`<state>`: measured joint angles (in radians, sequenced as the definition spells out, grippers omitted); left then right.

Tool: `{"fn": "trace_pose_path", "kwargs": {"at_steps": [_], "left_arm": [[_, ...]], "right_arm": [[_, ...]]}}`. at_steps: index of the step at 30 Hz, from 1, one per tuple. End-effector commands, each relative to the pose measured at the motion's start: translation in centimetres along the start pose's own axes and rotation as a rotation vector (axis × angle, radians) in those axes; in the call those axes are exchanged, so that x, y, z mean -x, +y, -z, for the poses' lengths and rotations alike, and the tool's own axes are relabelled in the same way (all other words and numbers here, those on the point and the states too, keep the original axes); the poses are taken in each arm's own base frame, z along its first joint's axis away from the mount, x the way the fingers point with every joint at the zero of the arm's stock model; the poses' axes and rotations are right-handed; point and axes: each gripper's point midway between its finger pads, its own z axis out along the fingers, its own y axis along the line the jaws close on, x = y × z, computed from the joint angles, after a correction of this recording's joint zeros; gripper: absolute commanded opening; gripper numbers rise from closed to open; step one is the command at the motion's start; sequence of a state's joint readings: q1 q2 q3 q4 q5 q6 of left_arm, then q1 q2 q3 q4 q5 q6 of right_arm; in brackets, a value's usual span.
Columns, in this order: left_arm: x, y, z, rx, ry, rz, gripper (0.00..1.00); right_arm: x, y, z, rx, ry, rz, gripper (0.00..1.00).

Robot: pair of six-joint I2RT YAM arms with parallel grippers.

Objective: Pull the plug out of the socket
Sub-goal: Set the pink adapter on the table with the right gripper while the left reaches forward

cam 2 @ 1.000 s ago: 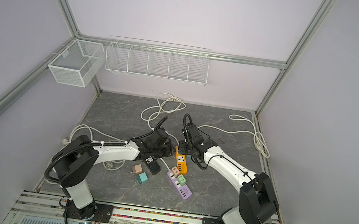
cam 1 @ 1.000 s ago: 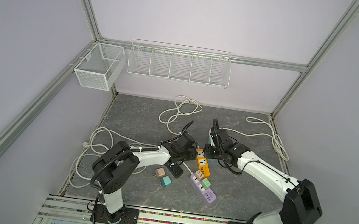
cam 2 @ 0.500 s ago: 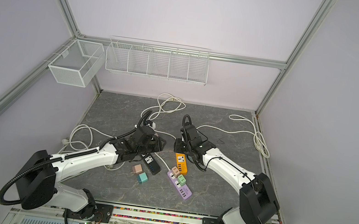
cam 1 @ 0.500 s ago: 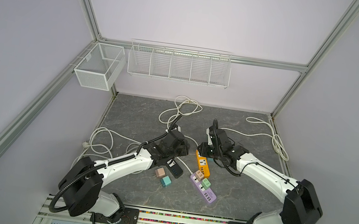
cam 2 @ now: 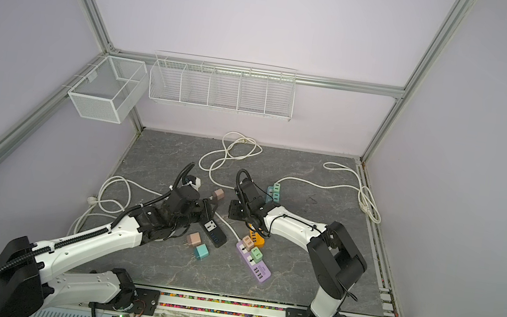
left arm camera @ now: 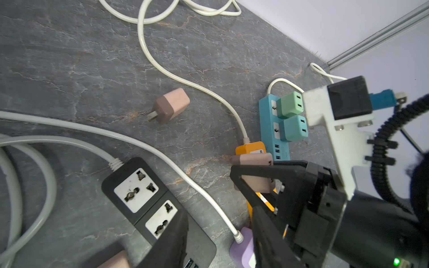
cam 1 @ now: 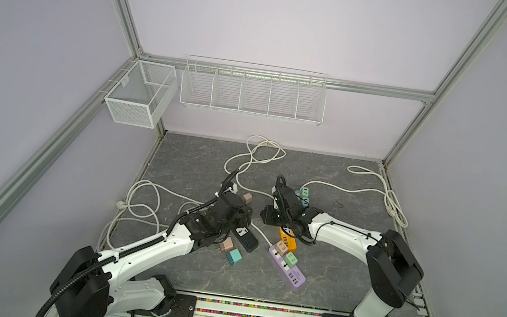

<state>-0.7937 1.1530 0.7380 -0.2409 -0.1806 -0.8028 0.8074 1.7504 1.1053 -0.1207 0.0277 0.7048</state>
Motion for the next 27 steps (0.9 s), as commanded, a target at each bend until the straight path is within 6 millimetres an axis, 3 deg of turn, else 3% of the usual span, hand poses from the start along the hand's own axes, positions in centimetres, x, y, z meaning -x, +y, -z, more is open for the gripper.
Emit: {"fn": "trace_pose_path", "kwargs": {"at_steps": [1, 16, 27], "left_arm": [[-0.2, 1.4, 0.4, 0.041, -0.008, 0.005, 0.47], [-1.2, 2.5, 0.7, 0.045, -0.002, 0.036, 0.48], [-1.2, 2.1, 0.4, 0.03, 0.005, 0.032, 0.48]], "right_arm": [[1.3, 1.7, -0.7, 0.055, -0.042, -0.039, 0.23], [0.0, 1.7, -6.2, 0.048, 0.013, -0.061, 0.23], [-1.5, -0.1, -7.4, -0.012, 0.038, -0.047, 0.3]]}}
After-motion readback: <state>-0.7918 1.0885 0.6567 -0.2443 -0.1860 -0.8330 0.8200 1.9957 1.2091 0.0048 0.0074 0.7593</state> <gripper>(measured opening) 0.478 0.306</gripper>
